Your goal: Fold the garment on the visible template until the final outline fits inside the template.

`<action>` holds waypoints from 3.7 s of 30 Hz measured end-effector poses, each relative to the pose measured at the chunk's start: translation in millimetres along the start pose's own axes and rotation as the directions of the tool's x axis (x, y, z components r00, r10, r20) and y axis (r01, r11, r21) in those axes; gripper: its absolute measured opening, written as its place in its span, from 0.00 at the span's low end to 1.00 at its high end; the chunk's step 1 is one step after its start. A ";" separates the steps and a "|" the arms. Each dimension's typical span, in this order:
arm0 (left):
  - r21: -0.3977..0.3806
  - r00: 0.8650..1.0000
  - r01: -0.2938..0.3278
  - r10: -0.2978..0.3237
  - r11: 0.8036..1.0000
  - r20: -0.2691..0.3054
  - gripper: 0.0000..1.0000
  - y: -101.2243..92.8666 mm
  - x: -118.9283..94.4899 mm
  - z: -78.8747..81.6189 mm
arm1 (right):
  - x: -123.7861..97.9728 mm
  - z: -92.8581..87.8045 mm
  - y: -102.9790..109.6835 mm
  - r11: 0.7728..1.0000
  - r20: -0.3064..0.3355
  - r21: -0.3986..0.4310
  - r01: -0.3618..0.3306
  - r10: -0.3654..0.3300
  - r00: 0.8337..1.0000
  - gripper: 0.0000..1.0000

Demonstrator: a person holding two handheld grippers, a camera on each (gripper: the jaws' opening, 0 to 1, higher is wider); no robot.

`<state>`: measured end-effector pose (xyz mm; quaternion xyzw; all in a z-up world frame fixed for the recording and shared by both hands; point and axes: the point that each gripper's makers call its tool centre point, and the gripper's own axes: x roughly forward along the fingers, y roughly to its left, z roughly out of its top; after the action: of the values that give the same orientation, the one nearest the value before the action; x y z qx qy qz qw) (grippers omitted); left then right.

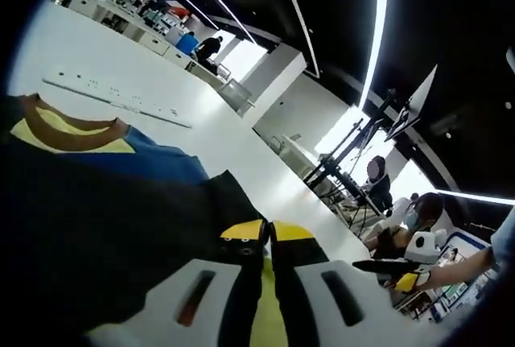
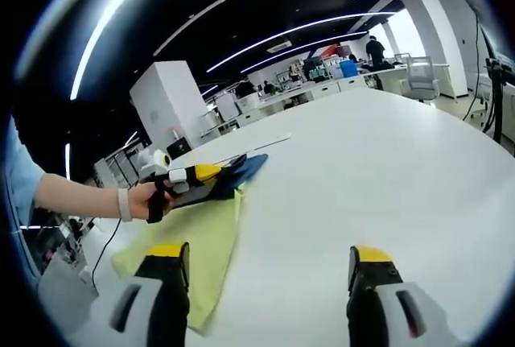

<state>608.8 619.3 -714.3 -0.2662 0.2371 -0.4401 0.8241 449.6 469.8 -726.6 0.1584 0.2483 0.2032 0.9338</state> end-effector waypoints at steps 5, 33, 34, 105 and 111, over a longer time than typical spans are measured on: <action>0.017 0.999 -0.027 0.027 0.999 -0.016 0.00 6.0 0.1 -3.8 | 0.6 -0.1 -1.6 1.000 0.002 0.003 -0.003 0.003 1.000 0.80; 0.173 0.999 -0.045 0.050 0.984 -0.022 0.72 9.7 -7.5 2.7 | 3.4 6.7 4.9 1.000 0.003 -0.015 -0.015 0.016 1.000 0.81; 0.176 0.999 -0.044 0.049 0.983 -0.024 0.72 8.5 -8.5 2.8 | 3.8 7.8 6.2 1.000 0.005 -0.018 -0.018 0.018 1.000 0.81; 0.261 0.955 -0.269 0.291 0.927 -0.050 0.57 -19.3 -342.0 -52.8 | -13.0 -9.3 70.6 0.961 -0.122 -0.211 -0.178 0.155 0.980 0.71; 0.229 0.957 -0.234 0.265 0.945 -0.117 0.52 -24.5 -350.2 -81.3 | -20.0 -35.4 70.6 0.959 -0.197 -0.206 -0.195 0.155 0.968 0.56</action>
<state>368.1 887.4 -704.2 -0.1116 0.2803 -0.3729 0.8775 393.8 528.7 -719.9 0.0549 0.2919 0.3253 0.8978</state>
